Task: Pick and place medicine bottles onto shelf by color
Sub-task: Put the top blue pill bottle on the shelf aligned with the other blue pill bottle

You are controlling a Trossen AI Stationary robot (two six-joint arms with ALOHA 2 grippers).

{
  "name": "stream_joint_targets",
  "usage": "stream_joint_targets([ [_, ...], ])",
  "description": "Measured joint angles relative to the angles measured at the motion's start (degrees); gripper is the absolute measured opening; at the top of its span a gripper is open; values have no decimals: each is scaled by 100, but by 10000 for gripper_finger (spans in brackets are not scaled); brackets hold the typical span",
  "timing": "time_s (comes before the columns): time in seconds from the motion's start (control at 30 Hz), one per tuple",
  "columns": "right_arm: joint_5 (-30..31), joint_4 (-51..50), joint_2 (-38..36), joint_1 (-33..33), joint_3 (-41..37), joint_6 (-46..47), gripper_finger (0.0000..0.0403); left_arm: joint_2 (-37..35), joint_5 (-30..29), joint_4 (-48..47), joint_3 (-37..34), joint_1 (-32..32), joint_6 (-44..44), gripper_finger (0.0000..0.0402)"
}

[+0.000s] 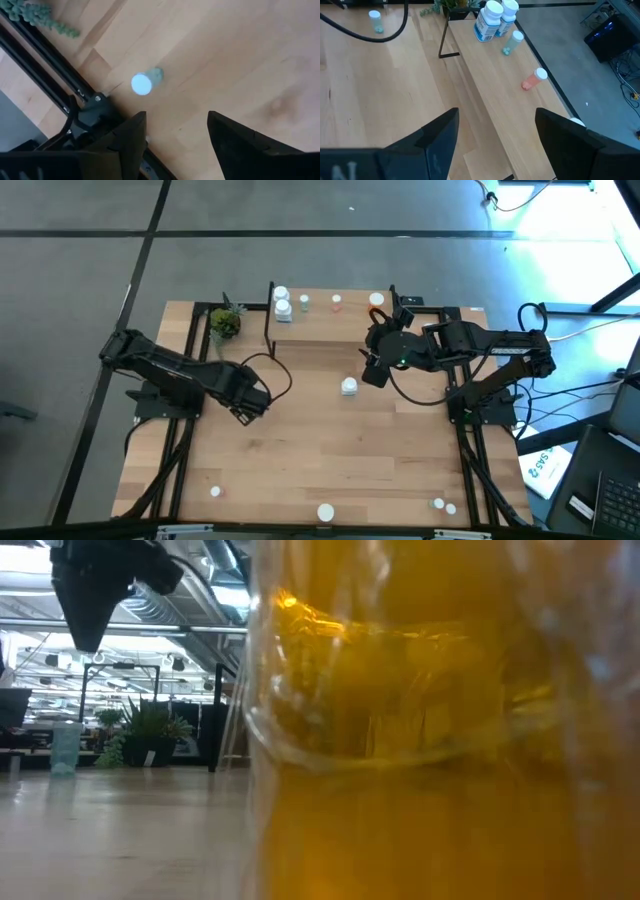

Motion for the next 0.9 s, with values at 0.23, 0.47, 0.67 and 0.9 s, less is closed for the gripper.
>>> stream_joint_targets([
  [0.23,2,-2,0,1,0,0,264,1,0,225,-360,2,0,213],
  [0.47,-1,-4,0,2,0,-1,264,3,0,346,-538,9,-26,213],
  [0.67,-1,-4,0,2,0,0,264,5,0,538,-835,9,-49,221],
  [0.9,-1,-7,0,2,0,-1,264,5,6,573,-1145,64,-308,271],
])
